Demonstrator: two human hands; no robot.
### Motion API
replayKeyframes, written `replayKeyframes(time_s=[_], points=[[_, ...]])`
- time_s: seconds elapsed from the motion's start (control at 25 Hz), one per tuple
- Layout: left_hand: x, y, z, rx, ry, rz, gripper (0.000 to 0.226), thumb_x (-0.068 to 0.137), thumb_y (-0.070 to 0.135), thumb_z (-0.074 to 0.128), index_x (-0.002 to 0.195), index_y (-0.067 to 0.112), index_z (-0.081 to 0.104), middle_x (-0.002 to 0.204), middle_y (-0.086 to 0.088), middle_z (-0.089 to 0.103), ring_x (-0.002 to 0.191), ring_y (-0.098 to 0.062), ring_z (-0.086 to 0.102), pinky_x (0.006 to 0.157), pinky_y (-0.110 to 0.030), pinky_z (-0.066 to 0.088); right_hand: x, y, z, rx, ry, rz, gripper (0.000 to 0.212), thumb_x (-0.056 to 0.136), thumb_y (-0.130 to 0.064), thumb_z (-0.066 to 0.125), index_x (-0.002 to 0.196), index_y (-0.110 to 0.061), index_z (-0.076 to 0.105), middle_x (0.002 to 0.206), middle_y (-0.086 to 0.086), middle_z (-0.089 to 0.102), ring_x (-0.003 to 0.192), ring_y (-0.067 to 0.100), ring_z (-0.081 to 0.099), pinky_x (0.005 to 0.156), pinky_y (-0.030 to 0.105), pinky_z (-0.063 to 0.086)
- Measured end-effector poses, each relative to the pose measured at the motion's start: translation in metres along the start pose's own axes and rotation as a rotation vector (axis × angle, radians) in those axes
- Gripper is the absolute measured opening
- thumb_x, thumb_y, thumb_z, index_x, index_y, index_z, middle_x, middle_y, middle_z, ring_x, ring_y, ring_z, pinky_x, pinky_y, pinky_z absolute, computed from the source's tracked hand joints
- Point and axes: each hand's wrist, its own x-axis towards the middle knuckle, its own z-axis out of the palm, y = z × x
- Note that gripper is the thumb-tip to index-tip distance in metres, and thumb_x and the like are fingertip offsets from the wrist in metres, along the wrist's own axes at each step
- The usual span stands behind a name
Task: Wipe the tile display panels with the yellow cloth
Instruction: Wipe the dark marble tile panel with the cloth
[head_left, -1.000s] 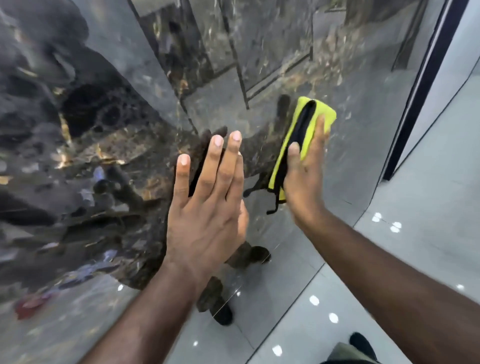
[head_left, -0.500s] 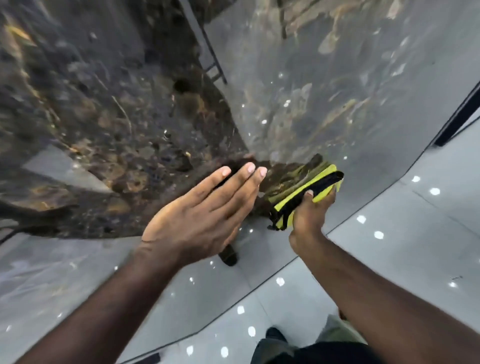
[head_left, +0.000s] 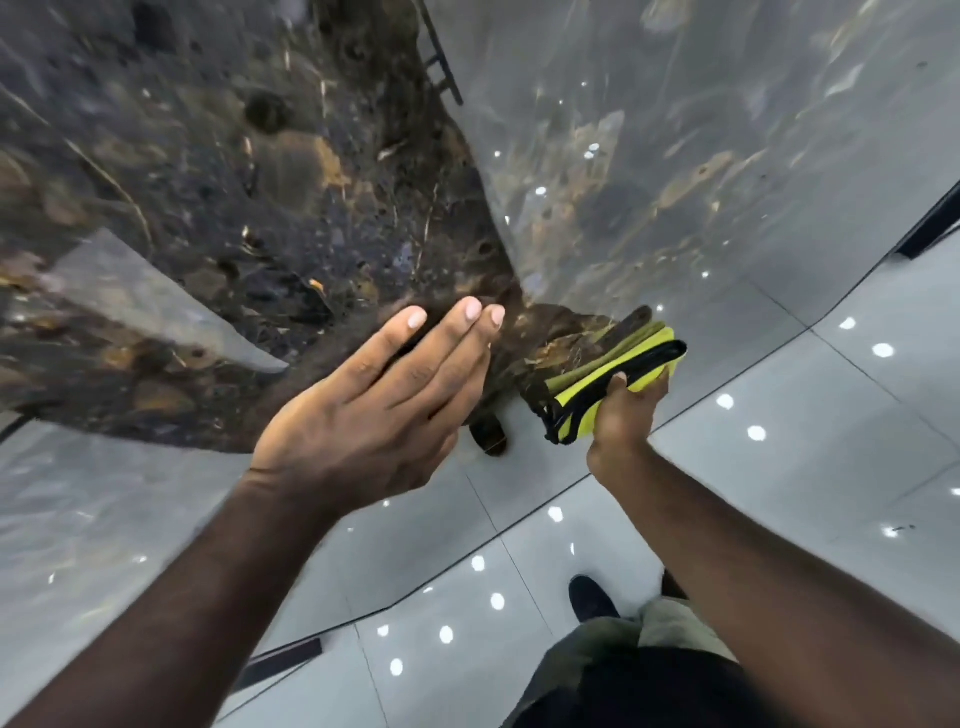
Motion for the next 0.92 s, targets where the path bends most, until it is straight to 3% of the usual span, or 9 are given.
replayKeyframes(time_s=[0.16, 0.28, 0.4, 0.52, 0.68, 0.72, 0.84, 0.88, 0.92], points=[[-0.002, 0.000, 0.003, 0.032, 0.008, 0.001, 0.067, 0.105, 0.037, 0.054, 0.158, -0.002, 0.050, 0.170, -0.016, 0.043, 0.156, -0.027, 0.043, 0.129, -0.046, 0.033, 0.002, -0.013, 0.001, -0.037, -0.033, -0.125, 0.069, 0.114, -0.025, 0.047, 0.168, -0.040, 0.006, 0.141, -0.009, 0.047, 0.118, 0.014, 0.054, 0.099, 0.030, 0.043], [-0.001, 0.002, 0.003, 0.049, 0.021, 0.010, 0.069, 0.105, 0.035, 0.052, 0.161, -0.005, 0.043, 0.171, -0.018, 0.039, 0.158, -0.028, 0.039, 0.130, -0.046, 0.032, -0.007, -0.030, -0.003, -0.006, -0.004, -0.083, 0.066, 0.114, -0.030, 0.046, 0.168, -0.042, 0.010, 0.153, -0.004, 0.048, 0.121, 0.019, 0.053, 0.104, 0.035, 0.043], [-0.002, 0.002, 0.003, 0.057, 0.027, -0.076, 0.070, 0.106, 0.032, 0.052, 0.165, -0.002, 0.038, 0.175, -0.014, 0.033, 0.161, -0.027, 0.033, 0.134, -0.046, 0.021, -0.023, -0.061, -0.005, -0.088, -0.026, -0.465, 0.067, 0.111, -0.039, 0.047, 0.168, -0.040, 0.011, 0.167, -0.007, 0.039, 0.142, 0.015, 0.049, 0.116, 0.033, 0.039], [0.005, 0.007, -0.005, 0.060, 0.085, -0.320, 0.068, 0.103, 0.031, 0.054, 0.165, 0.005, 0.042, 0.175, -0.007, 0.033, 0.162, -0.023, 0.030, 0.134, -0.050, 0.001, -0.033, -0.097, 0.002, -0.066, 0.010, -0.534, 0.066, 0.111, -0.036, 0.046, 0.168, -0.031, 0.013, 0.163, 0.000, 0.044, 0.141, 0.021, 0.051, 0.121, 0.042, 0.039], [0.023, 0.001, -0.018, 0.018, 0.161, -0.503, 0.064, 0.104, 0.025, 0.052, 0.165, 0.006, 0.041, 0.178, -0.008, 0.027, 0.165, -0.025, 0.023, 0.134, -0.057, -0.005, -0.067, -0.132, 0.005, -0.208, -0.065, -1.158, 0.064, 0.114, -0.020, 0.045, 0.168, -0.006, 0.015, 0.170, -0.008, 0.020, 0.160, 0.016, 0.024, 0.130, 0.037, 0.022], [0.024, -0.004, -0.022, 0.003, 0.172, -0.524, 0.062, 0.106, 0.023, 0.050, 0.165, 0.007, 0.042, 0.179, -0.009, 0.025, 0.165, -0.027, 0.020, 0.134, -0.058, -0.006, -0.057, -0.140, 0.004, -0.213, -0.043, -1.227, 0.063, 0.113, -0.020, 0.045, 0.168, -0.006, 0.017, 0.170, -0.008, 0.020, 0.160, 0.016, 0.024, 0.130, 0.037, 0.022], [0.024, -0.017, -0.029, -0.078, 0.153, -0.521, 0.064, 0.106, 0.023, 0.049, 0.167, 0.008, 0.037, 0.181, -0.011, 0.013, 0.168, -0.030, 0.013, 0.133, -0.061, -0.009, -0.050, -0.172, 0.005, -0.070, 0.033, -0.878, 0.067, 0.108, -0.035, 0.041, 0.170, -0.022, 0.018, 0.172, -0.002, 0.028, 0.156, 0.017, 0.031, 0.129, 0.040, 0.027], [0.024, -0.019, -0.030, -0.094, 0.144, -0.508, 0.065, 0.106, 0.024, 0.049, 0.168, 0.008, 0.035, 0.182, -0.012, 0.010, 0.168, -0.030, 0.011, 0.133, -0.061, -0.007, -0.063, -0.176, 0.005, -0.080, 0.029, -0.953, 0.065, 0.110, -0.033, 0.042, 0.170, -0.022, 0.019, 0.173, -0.002, 0.028, 0.156, 0.019, 0.032, 0.129, 0.041, 0.028], [0.026, -0.021, -0.029, -0.096, 0.139, -0.496, 0.067, 0.106, 0.024, 0.049, 0.168, 0.007, 0.033, 0.182, -0.012, 0.008, 0.168, -0.030, 0.011, 0.134, -0.060, -0.006, -0.076, -0.173, 0.003, -0.115, -0.003, -1.165, 0.061, 0.113, -0.025, 0.044, 0.169, -0.017, 0.021, 0.172, -0.005, 0.027, 0.158, 0.020, 0.031, 0.129, 0.040, 0.026]])
